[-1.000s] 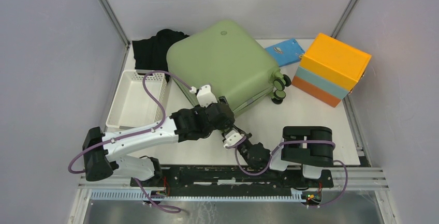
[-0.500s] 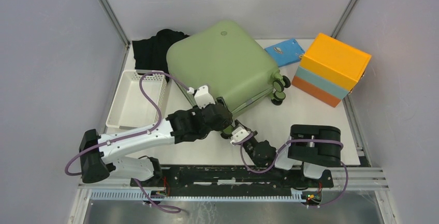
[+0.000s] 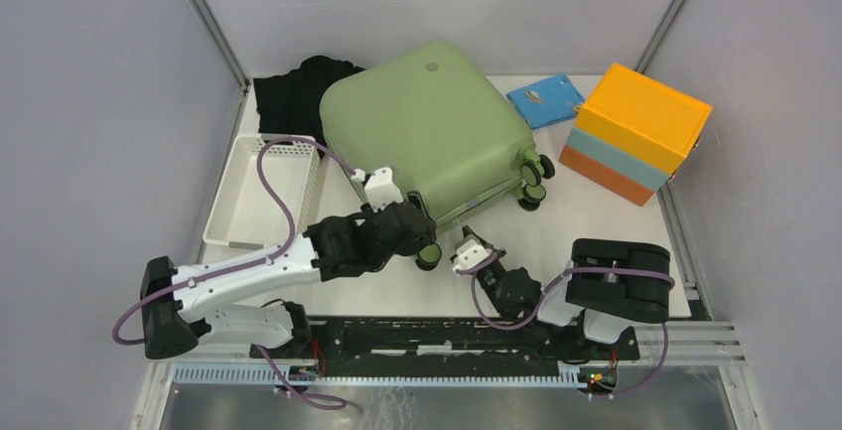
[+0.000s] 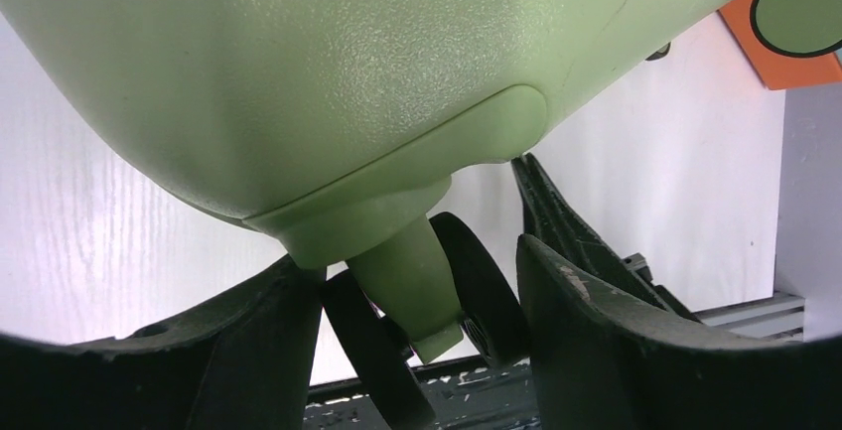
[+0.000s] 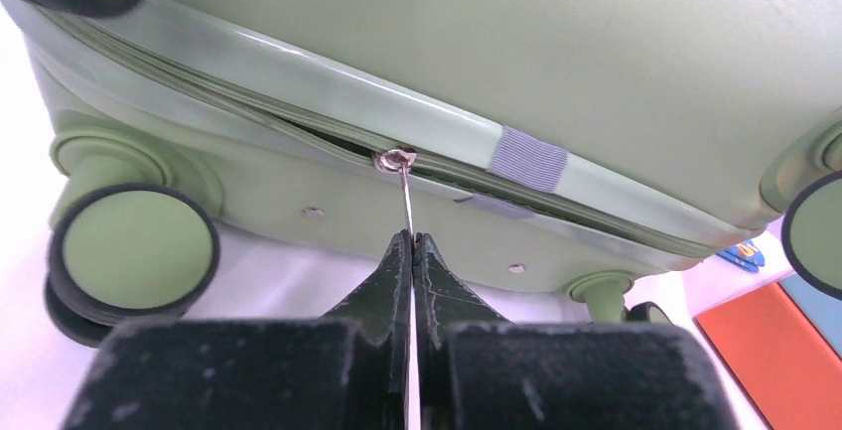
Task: Open, take out, and arrange the luggage
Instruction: Unzip the luggage at the center of the board.
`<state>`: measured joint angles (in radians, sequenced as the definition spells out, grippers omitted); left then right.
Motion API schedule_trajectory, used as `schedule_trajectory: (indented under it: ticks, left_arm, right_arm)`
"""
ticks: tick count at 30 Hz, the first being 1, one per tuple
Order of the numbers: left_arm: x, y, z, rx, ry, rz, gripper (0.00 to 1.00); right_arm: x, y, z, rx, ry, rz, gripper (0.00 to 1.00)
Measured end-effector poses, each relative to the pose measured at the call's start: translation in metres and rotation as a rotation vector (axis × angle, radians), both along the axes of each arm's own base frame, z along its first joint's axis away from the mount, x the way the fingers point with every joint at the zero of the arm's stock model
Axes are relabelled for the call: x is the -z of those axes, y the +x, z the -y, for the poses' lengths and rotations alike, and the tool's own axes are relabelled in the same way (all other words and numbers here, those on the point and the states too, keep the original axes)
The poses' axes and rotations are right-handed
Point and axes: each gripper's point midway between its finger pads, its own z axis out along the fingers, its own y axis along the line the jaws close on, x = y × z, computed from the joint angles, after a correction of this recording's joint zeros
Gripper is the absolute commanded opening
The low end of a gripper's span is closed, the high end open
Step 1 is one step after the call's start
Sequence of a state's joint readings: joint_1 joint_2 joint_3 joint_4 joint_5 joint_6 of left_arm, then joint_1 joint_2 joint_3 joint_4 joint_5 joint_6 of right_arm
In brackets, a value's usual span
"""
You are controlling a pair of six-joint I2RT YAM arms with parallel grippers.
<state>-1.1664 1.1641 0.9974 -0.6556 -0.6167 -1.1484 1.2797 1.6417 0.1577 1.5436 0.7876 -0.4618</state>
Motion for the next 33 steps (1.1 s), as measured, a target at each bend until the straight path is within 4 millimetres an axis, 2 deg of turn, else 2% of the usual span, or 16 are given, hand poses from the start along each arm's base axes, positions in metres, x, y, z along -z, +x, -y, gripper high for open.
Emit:
schedule_trajectory:
  ticks: [5,11,14,16,19,23,28,33]
  left_arm:
    - [-0.003,-0.004,-0.014,0.023,0.026,0.023,0.11]
    - [-0.048,-0.006,-0.046,0.025,-0.031,0.151,0.11]
    - [-0.062,-0.005,-0.062,0.012,-0.032,0.203,0.12]
    - [-0.066,-0.006,-0.068,0.016,-0.025,0.223,0.2]
    - [-0.066,-0.008,-0.072,0.048,-0.006,0.239,0.41]
    - [-0.063,-0.02,-0.066,0.16,-0.024,0.25,0.73]
    - [-0.067,-0.034,-0.051,0.268,-0.094,0.24,0.84]
    - [-0.066,-0.037,-0.035,0.286,-0.11,0.174,0.89]
  right_arm:
    - [0.001,0.0,0.009,0.018,-0.013,0.002,0.0]
    - [0.001,0.001,0.024,0.058,-0.019,0.002,0.0]
    - [0.002,0.0,0.028,0.065,-0.02,0.001,0.0]
    - [0.002,0.0,0.031,0.068,-0.021,0.001,0.0]
    - [0.003,-0.001,0.034,0.071,-0.023,0.0,0.0]
    - [0.004,-0.002,0.035,0.064,-0.024,-0.003,0.0]
    - [0.004,-0.002,0.034,0.06,-0.001,-0.013,0.0]
    - [0.004,-0.002,0.034,0.06,0.019,-0.022,0.0]
